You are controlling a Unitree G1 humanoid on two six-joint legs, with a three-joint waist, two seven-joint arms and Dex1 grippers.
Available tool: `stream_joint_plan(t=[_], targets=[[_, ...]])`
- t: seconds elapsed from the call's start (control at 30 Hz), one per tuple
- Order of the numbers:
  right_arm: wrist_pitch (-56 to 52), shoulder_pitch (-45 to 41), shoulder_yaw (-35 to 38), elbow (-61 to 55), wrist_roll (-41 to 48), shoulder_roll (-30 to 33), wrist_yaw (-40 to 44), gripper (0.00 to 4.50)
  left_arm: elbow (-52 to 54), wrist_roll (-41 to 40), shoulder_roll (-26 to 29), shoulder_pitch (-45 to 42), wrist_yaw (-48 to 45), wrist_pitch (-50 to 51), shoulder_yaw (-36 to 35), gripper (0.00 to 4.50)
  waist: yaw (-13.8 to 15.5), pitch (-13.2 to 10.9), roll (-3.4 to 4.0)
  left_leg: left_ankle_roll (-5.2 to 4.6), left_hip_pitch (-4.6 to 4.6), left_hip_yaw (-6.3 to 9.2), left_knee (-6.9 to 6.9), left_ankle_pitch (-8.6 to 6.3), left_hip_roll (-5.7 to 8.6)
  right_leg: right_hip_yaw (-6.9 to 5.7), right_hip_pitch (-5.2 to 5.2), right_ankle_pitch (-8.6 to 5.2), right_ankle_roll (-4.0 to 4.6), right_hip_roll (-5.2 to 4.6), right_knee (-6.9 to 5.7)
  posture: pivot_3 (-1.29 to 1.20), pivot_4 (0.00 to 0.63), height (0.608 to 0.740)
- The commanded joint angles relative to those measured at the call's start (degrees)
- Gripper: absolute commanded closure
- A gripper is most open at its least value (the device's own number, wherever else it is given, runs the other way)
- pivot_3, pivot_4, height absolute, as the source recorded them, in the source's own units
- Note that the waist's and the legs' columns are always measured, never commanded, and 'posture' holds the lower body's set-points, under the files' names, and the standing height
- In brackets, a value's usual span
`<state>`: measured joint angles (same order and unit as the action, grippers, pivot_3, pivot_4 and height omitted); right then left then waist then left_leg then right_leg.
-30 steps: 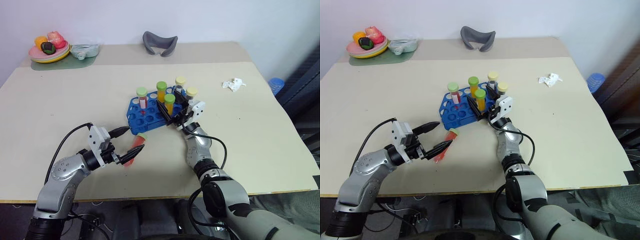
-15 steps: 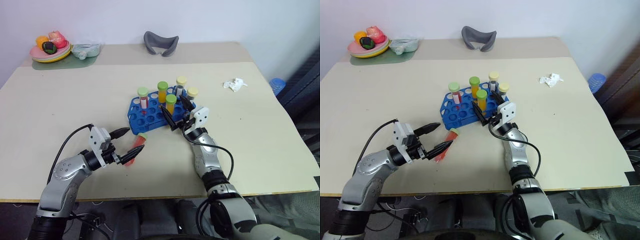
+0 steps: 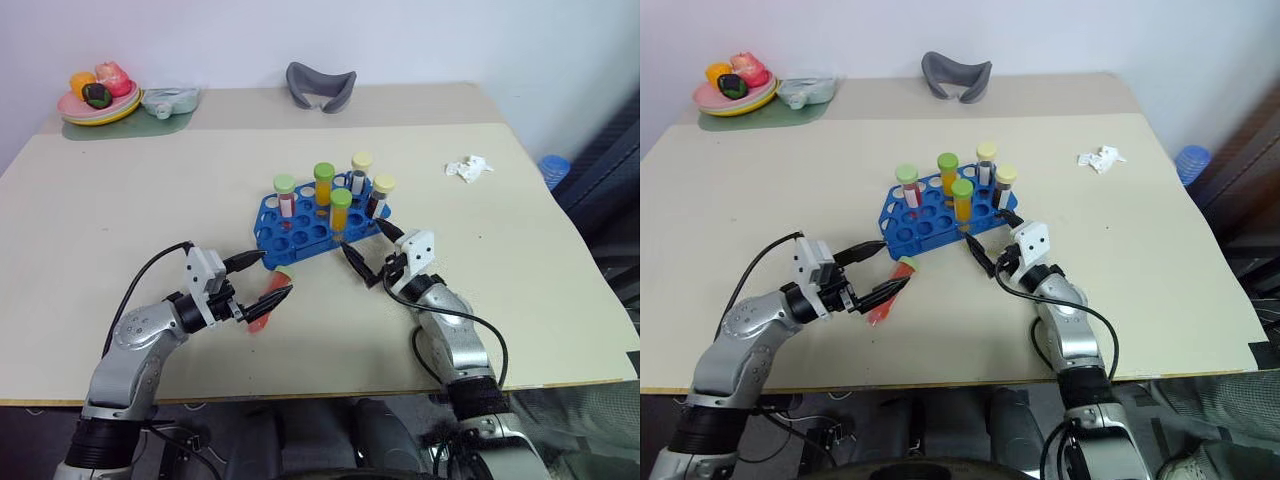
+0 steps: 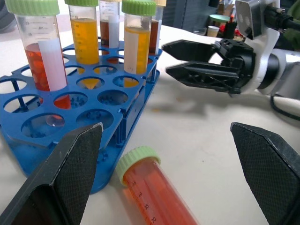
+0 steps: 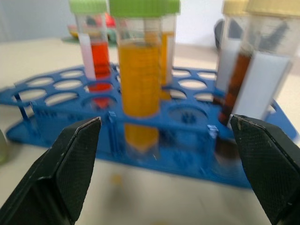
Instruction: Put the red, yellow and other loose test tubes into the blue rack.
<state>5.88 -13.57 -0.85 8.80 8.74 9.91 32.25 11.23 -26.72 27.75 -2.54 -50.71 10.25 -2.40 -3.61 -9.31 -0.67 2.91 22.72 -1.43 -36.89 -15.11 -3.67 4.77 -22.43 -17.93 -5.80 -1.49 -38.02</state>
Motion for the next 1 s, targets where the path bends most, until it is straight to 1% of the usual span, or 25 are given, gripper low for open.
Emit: stream_joint_plan(t=[0.03,0.1,0.17,0.27,0.37,0.4,0.43,0.53,0.6,0.67,0.73,0.77,0.83,0.9,1.0], targets=[[-17.5,4.2,1.0,-16.5,6.3,6.7,2.4,0.03,-0.6,0.0,-0.2,-0.3,-1.4,-2.0,-0.1,0.00,0.6,0.0,0.02,0.00,0.03,0.00,0.00,0.00,0.00,0.00,-0.02,0.00,0.00,-0.01,0.01,0.00,0.150,0.740],[-25.6,5.4,3.1,-23.5,9.6,9.7,1.0,0.03,-1.7,-0.2,0.3,-0.3,-2.7,-2.6,-0.4,0.00,1.0,0.0,0.00,-0.01,0.11,0.00,-0.03,-0.01,0.01,0.00,-0.06,0.00,0.00,-0.02,0.05,0.00,0.150,0.740],[-31.0,5.4,4.4,-28.2,11.1,12.5,0.1,0.03,-2.5,-0.2,0.7,-0.6,-3.5,-2.6,-0.6,0.00,1.0,0.0,0.00,-0.02,0.12,-0.01,-0.05,-0.01,0.01,0.01,-0.10,0.00,0.00,-0.01,0.05,0.00,0.150,0.740],[-45.3,3.2,6.8,-36.5,17.4,18.1,-0.2,0.03,-0.9,-1.3,2.1,-0.9,-3.2,1.3,-0.9,0.00,1.1,0.0,-0.02,-0.03,0.17,0.01,-0.05,-0.02,0.00,0.01,-0.14,-0.01,0.01,0.02,0.05,0.00,0.150,0.740],[-56.4,0.8,6.7,-42.3,22.1,25.9,2.2,0.03,3.3,1.6,3.6,-0.6,2.4,6.4,-0.4,0.00,1.1,0.0,-0.05,-0.04,0.41,0.05,-0.11,-0.02,0.01,-0.01,-0.31,0.00,0.00,0.01,0.05,0.00,0.150,0.740],[-60.3,0.0,8.1,-43.1,25.9,27.7,3.4,0.03,5.1,2.0,4.2,-0.6,4.0,8.1,-0.3,0.00,1.2,-0.1,-0.07,-0.04,0.48,0.10,-0.16,-0.02,0.01,-0.05,-0.34,0.00,0.00,0.01,0.06,0.00,0.150,0.740],[-62.0,0.0,9.0,-44.3,28.0,31.2,6.3,0.03,6.9,1.2,4.5,-0.9,5.2,10.5,-0.7,0.00,1.2,-0.1,-0.11,-0.05,0.55,0.11,-0.17,-0.02,0.01,-0.05,-0.39,0.00,0.00,0.01,0.06,0.00,0.150,0.740],[-57.2,3.9,10.3,-46.1,27.4,42.2,16.7,0.03,11.8,-2.0,6.4,-3.3,9.2,21.2,-1.4,0.00,1.9,-0.2,-0.22,-0.08,0.65,0.16,-0.17,-0.04,0.06,-0.10,-0.44,-0.01,-0.02,-0.04,0.13,0.00,0.150,0.740],[-52.2,7.1,11.6,-44.9,25.7,45.9,21.2,0.03,13.7,-5.1,6.6,-6.0,11.5,27.0,-2.6,0.00,2.5,-0.2,-0.30,-0.12,0.68,0.19,-0.21,-0.06,0.07,-0.15,-0.41,0.00,-0.03,-0.03,0.22,0.00,0.150,0.740],[-41.7,10.1,13.5,-42.4,24.1,45.4,26.8,0.03,16.4,-10.5,6.7,-9.8,15.3,36.8,-4.1,0.00,2.6,-0.3,-0.45,-0.13,0.67,0.18,-0.23,-0.07,0.07,-0.15,-0.36,0.00,-0.04,-0.02,0.26,0.00,0.150,0.740],[-33.4,10.8,13.9,-39.6,24.1,43.0,31.2,0.03,18.2,-13.4,8.1,-14.0,18.9,47.3,-4.3,0.00,2.6,-0.3,-0.55,-0.13,0.67,0.20,-0.25,-0.07,0.06,-0.16,-0.36,0.01,-0.05,0.01,0.25,0.00,0.150,0.740],[-30.4,10.3,13.2,-38.3,23.9,41.8,32.6,0.03,18.5,-13.2,9.9,-15.9,19.8,52.1,-2.8,0.00,2.5,-0.4,-0.58,-0.13,0.67,0.20,-0.25,-0.07,0.06,-0.15,-0.36,0.01,-0.06,0.02,0.25,0.00,0.150,0.740],[-27.0,8.8,10.4,-37.2,22.2,40.2,32.9,0.03,18.6,-14.0,11.0,-18.5,19.7,55.6,-1.1,0.00,2.2,-0.4,-0.56,-0.14,0.64,0.23,-0.25,-0.07,0.05,-0.14,-0.37,0.01,-0.06,0.07,0.21,0.00,0.150,0.740],[-25.8,6.9,8.1,-36.7,21.4,38.8,32.3,0.03,18.3,-15.1,12.3,-21.0,21.3,63.8,0.1,0.00,2.0,-0.4,-0.57,-0.13,0.61,0.22,-0.24,-0.07,0.06,-0.12,-0.37,0.01,-0.06,0.07,0.16,0.00,0.150,0.740],[-23.9,3.6,5.2,-34.6,19.3,37.2,31.8,0.03,19.2,-16.7,11.1,-24.0,23.9,74.4,0.1,0.00,2.0,-0.4,-0.59,-0.13,0.62,0.23,-0.25,-0.07,0.06,-0.13,-0.39,0.01,-0.05,0.07,0.12,0.00,0.150,0.740]])
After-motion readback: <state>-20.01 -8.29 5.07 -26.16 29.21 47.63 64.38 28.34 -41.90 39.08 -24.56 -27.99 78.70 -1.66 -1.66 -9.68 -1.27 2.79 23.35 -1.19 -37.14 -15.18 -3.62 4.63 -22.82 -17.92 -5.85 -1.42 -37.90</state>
